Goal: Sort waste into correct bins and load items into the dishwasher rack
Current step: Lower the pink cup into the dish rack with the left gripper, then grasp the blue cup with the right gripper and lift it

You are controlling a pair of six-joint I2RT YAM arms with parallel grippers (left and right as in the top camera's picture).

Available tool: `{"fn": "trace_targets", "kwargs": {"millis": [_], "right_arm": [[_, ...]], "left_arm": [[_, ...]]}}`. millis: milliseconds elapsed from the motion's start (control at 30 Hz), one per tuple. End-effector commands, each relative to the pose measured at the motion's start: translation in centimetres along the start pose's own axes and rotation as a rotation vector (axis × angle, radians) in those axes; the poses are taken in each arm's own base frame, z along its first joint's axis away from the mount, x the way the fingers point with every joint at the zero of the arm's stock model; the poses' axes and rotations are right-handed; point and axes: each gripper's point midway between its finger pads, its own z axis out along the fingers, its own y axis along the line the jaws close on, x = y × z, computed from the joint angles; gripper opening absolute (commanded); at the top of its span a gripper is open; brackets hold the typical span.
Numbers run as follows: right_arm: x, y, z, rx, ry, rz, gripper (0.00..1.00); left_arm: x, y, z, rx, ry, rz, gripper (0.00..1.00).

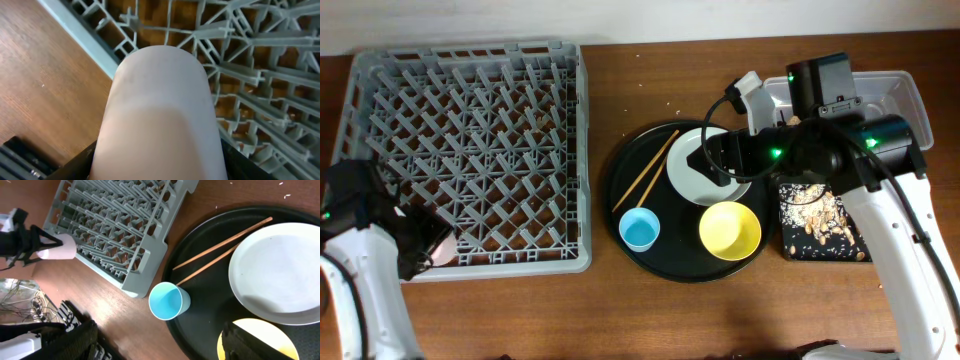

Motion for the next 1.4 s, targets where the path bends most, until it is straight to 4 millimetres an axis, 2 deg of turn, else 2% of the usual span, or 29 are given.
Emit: {"fn": "trace_targets", "kwargs": {"millis": [0, 133, 167, 367, 433, 500, 567, 667, 733, 767, 833, 867, 900, 933, 1000, 1033, 1067, 1133, 1167, 1233, 1267, 1333, 1367], "right_arm": [[0.1, -0.1, 0.2, 0.010, 0.011, -0.001, 0.80], [0.6, -0.3, 0.2, 0.022, 0.027, 0.006, 0.80], [0.7, -0.4, 0.2, 0.026, 0.032, 0.008, 0.80], [2.1, -1.0, 1.0, 0.027, 0.083, 0.041, 0.81], [2.7, -1.3, 1.4, 0.028, 0.101, 0.053, 0.81], [3.6, -2.0, 2.3, 0.033, 0.126, 0.070, 0.81], [4.2, -2.5, 3.1, 0.032, 0.140, 0.079, 0.81], [5.7, -3.4, 5.1, 0.028, 0.166, 0.110, 0.81], [6.4, -3.2, 6.9, 0.011, 0.174, 0.079, 0.80], [6.9, -2.6, 8.4, -0.009, 0.180, 0.040, 0.79], [7.7, -1.7, 10.4, -0.016, 0.190, -0.007, 0.70], [8.3, -1.9, 11.5, 0.032, 0.201, -0.005, 0.66], [9.0, -2.6, 12.8, 0.126, 0.212, -0.006, 0.66], [9.6, -3.3, 14.0, 0.211, 0.220, -0.014, 0.66], [10.2, -4.6, 16.2, 0.349, 0.228, -0.016, 0.66], [10.6, -5.2, 17.3, 0.385, 0.240, -0.018, 0.66], [11.2, -5.6, 18.7, 0.393, 0.267, -0.023, 0.62], [12.8, -7.0, 20.7, 0.419, 0.327, 0.028, 0.38], [13.3, -7.5, 21.1, 0.429, 0.346, 0.046, 0.27], [13.8, -7.2, 21.6, 0.403, 0.367, 0.065, 0.10], [13.3, -6.6, 21.0, 0.391, 0.353, 0.063, 0.04], [11.8, -5.7, 19.0, 0.382, 0.322, 0.054, 0.04], [10.6, -5.1, 17.4, 0.373, 0.291, 0.044, 0.04]], "left_arm": [[-0.8, 0.1, 1.7, -0.027, 0.015, -0.014, 0.50], [-1.6, -0.5, 3.7, -0.022, 0.036, -0.014, 0.52], [-1.6, -0.6, 4.0, -0.024, 0.046, -0.013, 0.56], [-1.1, -0.4, 4.4, -0.036, 0.073, -0.013, 0.65], [-1.1, -0.4, 4.4, -0.036, 0.073, -0.013, 0.73], [-1.1, -0.4, 4.4, -0.036, 0.073, -0.013, 0.99], [-1.1, -0.5, 4.4, -0.031, 0.075, -0.013, 0.99], [-0.6, -1.8, 3.9, 0.045, 0.107, -0.002, 0.99], [-1.0, -2.9, 2.3, 0.094, 0.086, 0.057, 0.98], [-1.1, -4.1, 1.0, 0.145, 0.063, 0.104, 0.98], [-0.6, -7.2, -1.6, 0.269, 0.014, 0.216, 0.97], [0.0, -9.0, -2.9, 0.348, -0.009, 0.300, 0.97], [1.4, -11.9, -5.1, 0.493, -0.040, 0.452, 0.97], [2.8, -13.9, -6.8, 0.605, -0.058, 0.565, 0.97], [5.0, -16.2, -8.8, 0.720, -0.057, 0.658, 0.98], [5.9, -16.8, -9.1, 0.744, -0.044, 0.684, 0.98], [6.7, -17.3, -9.3, 0.760, -0.026, 0.706, 0.98], [8.3, -18.1, -9.6, 0.779, 0.004, 0.749, 0.98], [8.7, -18.2, -9.6, 0.780, 0.012, 0.760, 0.98], [9.6, -18.7, -9.8, 0.793, 0.025, 0.785, 0.98], [9.9, -18.9, -10.0, 0.810, 0.033, 0.792, 0.98], [10.6, -19.4, -10.8, 0.872, 0.055, 0.801, 0.98], [11.0, -19.8, -11.4, 0.916, 0.069, 0.805, 0.99]]}}
